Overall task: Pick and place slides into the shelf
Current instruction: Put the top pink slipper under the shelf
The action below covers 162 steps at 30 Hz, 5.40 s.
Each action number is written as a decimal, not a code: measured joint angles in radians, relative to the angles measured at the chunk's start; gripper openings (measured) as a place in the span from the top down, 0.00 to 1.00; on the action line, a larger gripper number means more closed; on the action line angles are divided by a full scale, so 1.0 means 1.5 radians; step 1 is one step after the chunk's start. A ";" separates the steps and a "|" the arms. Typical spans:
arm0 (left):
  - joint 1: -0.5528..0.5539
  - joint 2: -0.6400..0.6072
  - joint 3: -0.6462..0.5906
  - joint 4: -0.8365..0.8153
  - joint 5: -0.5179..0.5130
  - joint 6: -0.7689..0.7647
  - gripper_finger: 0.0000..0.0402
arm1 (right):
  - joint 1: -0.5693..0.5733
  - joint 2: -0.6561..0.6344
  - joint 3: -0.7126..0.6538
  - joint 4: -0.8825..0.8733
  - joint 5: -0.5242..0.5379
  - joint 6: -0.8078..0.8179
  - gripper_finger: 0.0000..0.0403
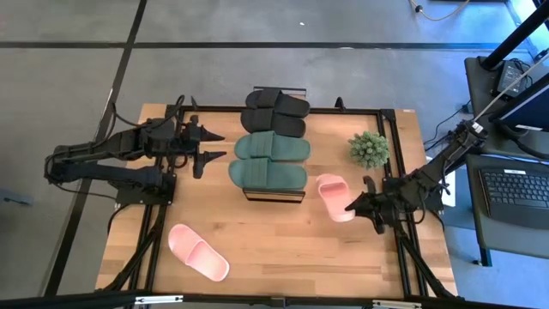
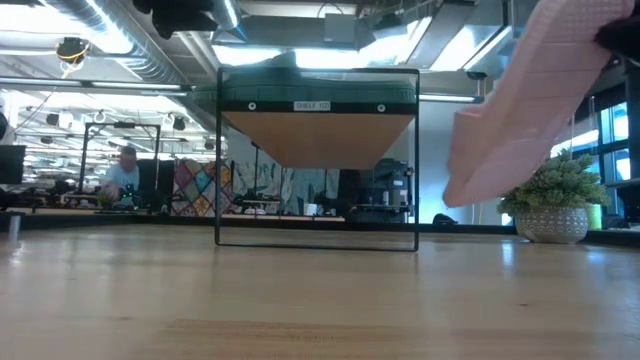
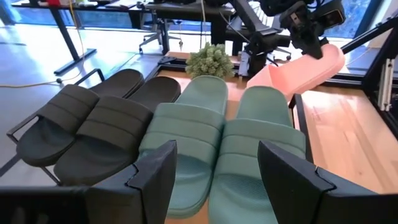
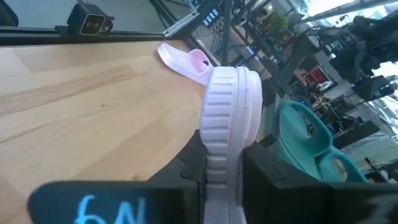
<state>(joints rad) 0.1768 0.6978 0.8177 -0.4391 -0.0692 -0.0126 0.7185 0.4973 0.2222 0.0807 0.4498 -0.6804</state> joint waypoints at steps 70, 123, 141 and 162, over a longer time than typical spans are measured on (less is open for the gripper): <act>0.000 0.001 0.000 -0.069 0.000 0.014 0.46 | -0.268 0.010 -0.144 0.230 -0.215 0.023 0.84; 0.000 0.001 0.000 -0.068 0.000 0.015 0.46 | -0.613 0.497 -0.143 0.600 -0.601 -0.026 0.85; -0.001 0.001 0.000 -0.068 0.000 0.012 0.46 | -0.681 0.658 -0.104 0.683 -0.755 -0.114 0.85; -0.001 0.001 0.000 -0.065 -0.030 0.010 0.46 | -0.768 0.803 -0.027 0.692 -0.988 -0.258 0.85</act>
<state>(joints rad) 0.1761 0.6998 0.8181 -0.5370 -0.1143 0.0024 -0.4328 1.7014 0.1813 1.1184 -1.0317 -1.0667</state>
